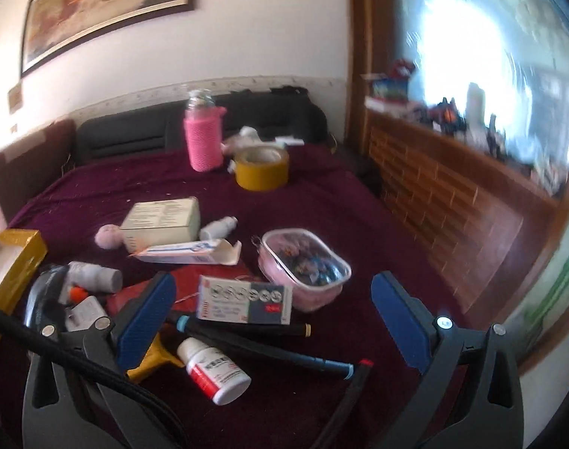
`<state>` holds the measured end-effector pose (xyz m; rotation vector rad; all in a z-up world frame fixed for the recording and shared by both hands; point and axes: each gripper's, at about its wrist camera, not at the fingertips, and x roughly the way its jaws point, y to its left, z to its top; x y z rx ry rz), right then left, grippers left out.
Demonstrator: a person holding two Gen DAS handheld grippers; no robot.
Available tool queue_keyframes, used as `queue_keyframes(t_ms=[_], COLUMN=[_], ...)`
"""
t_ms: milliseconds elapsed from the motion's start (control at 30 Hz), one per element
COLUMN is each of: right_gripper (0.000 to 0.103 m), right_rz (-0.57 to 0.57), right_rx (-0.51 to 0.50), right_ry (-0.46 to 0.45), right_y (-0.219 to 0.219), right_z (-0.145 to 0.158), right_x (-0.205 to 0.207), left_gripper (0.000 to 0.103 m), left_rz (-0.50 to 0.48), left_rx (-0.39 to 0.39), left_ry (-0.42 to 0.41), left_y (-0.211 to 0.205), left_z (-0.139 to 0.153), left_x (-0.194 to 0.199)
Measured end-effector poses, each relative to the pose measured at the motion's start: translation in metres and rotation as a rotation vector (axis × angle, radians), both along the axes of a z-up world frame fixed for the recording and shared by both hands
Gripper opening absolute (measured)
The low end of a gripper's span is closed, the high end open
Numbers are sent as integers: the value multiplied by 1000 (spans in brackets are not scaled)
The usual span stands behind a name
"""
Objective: Organize objects
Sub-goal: 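Reach the left gripper to the yellow foil packet and grasp it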
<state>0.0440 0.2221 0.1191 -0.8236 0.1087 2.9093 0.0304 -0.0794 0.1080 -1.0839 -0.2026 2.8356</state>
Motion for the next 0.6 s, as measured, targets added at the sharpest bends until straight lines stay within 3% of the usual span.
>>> queue_keyframes(t_ms=[200, 333, 600], right_gripper=[103, 103, 103], right_rz=[-39, -17, 18], right_rx=[-69, -64, -81], right_ry=[-5, -13, -45], right_y=[26, 24, 19], right_z=[-9, -12, -16], right_x=[5, 8, 5], left_gripper=[101, 101, 101], left_rz=[-55, -64, -42], left_rx=[-81, -29, -136], left_ry=[-75, -136, -139], left_y=[24, 33, 45], left_z=[-26, -45, -61], left_x=[-30, -36, -36])
